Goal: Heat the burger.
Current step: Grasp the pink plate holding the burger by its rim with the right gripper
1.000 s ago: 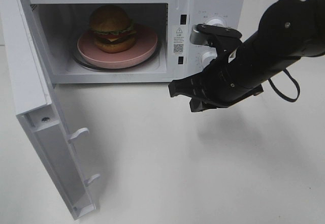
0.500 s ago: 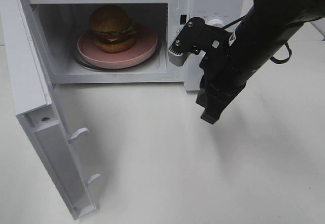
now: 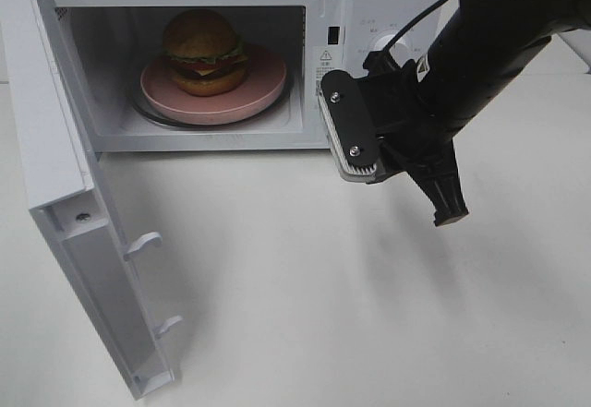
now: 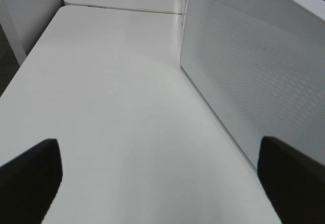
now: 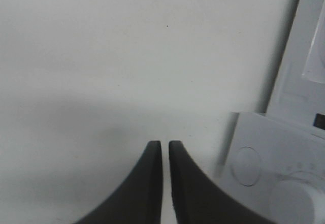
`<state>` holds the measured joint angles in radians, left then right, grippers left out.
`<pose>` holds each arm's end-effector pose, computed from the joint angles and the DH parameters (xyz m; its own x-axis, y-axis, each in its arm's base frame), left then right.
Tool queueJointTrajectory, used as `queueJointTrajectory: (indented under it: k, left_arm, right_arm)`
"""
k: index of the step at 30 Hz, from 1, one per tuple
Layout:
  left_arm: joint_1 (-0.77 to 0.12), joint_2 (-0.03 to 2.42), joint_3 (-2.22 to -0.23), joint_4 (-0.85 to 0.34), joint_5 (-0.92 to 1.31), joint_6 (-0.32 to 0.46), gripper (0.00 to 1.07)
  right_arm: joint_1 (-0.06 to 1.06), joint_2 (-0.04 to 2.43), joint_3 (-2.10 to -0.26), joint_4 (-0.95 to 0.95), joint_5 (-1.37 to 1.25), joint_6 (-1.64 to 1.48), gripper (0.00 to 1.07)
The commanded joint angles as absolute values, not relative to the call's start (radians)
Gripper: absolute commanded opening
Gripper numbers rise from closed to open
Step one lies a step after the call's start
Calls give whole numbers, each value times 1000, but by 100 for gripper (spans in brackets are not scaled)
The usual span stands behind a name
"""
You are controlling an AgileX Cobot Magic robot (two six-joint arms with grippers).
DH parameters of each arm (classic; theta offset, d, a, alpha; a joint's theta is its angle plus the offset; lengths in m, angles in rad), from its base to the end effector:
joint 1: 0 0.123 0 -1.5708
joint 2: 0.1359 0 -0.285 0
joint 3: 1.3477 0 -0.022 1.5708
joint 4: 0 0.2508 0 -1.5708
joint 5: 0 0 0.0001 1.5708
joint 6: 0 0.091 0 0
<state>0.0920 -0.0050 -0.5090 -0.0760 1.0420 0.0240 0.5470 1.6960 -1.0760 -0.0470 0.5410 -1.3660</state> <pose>-0.0055 -0.0065 0.2815 -0.4232 -0.0535 -0.9045 -0.0387 0.9984 -0.0409 0.2950 0.1771 0.2099 0.3803 -0.9231 -0.0572 -0.8240 -0.3101 -0.4743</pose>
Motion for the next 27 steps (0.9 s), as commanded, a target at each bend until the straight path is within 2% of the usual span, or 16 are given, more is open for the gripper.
queueJointTrajectory:
  k: [1, 5, 7, 8, 10, 11, 13, 16, 18, 21, 23, 27]
  left_arm:
    - [93, -24, -505, -81, 1035, 22, 100]
    - [93, -24, -505, -81, 1035, 22, 100]
    - [93, -24, -505, -81, 1035, 22, 100]
    - [93, -24, -505, -81, 1035, 22, 100]
    - [93, -24, -505, -81, 1035, 22, 100]
    - [93, -24, -505, -81, 1035, 22, 100]
    - [93, -24, -505, -81, 1035, 22, 100]
    - [93, -24, -505, -81, 1035, 22, 100]
    - [93, -24, -505, -81, 1035, 22, 100]
    - [93, -24, -505, -81, 1035, 22, 100]
    - [93, -24, -505, -81, 1035, 22, 100]
    - [93, -24, -505, -81, 1035, 22, 100]
  right_arm:
    - [574, 1688, -1081, -110, 481, -1388, 12]
    - [597, 1688, -1081, -141, 436, -1382, 16]
    - [621, 1688, -1081, -177, 399, -1368, 23]
    - [621, 1688, -1081, -177, 399, -1368, 23]
    - [643, 1688, -1081, -210, 362, -1336, 33]
    - [643, 1688, -1081, -210, 362, -1336, 33]
    - [661, 1702, -1081, -228, 288, -1273, 49]
    - [665, 1706, -1081, -233, 274, -1247, 54]
    - [665, 1729, -1082, -232, 231, -1165, 70]
    - [665, 1736, -1085, -232, 225, -1149, 74]
    - [680, 1757, -1114, -243, 237, -1123, 81]
    - [688, 1800, -1170, -275, 240, -1075, 81]
